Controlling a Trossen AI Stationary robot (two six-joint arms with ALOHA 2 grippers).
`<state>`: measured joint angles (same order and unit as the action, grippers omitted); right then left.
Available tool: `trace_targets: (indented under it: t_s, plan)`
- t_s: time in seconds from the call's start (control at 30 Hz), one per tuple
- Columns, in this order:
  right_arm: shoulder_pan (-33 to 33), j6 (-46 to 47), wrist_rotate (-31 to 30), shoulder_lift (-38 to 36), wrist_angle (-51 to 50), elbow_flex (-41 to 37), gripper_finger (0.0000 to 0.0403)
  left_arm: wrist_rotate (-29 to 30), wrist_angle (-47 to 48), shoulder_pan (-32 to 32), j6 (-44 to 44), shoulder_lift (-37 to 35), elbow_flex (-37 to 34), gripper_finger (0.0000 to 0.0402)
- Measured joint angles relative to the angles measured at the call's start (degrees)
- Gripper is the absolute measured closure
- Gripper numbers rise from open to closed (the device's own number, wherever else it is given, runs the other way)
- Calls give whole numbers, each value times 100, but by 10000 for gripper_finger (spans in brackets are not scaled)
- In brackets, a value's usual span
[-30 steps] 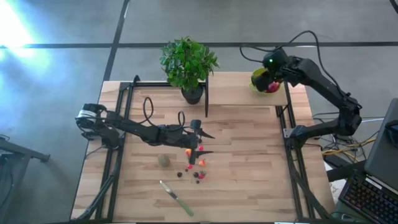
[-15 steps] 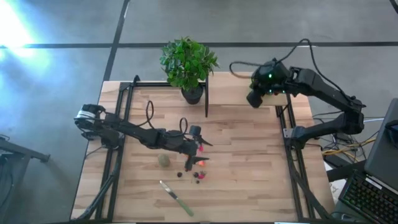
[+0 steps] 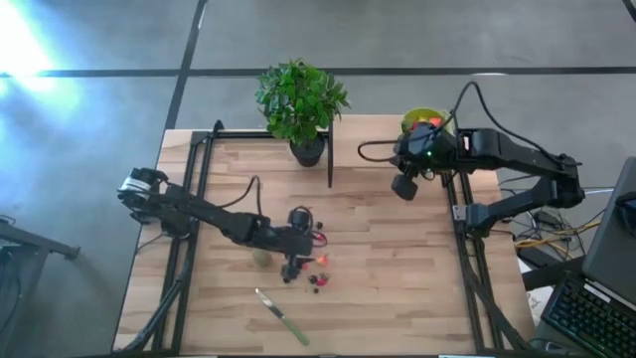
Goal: Pick & Place Fruit
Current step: Put the raspberry into the green strainer bowl on the shelf
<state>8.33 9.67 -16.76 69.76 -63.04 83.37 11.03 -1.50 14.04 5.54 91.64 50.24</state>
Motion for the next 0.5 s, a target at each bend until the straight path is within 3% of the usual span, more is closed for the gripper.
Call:
trace_targets:
  t_s: [0.2, 0.5]
  plan:
    - [-20, 66, -177, 2, 12, -9, 394, 104, 551, -7, -466, 0, 9, 122]
    - [-21, 25, -187, 17, 86, -15, 394, 100, 569, -134, -476, 145, 11, 122]
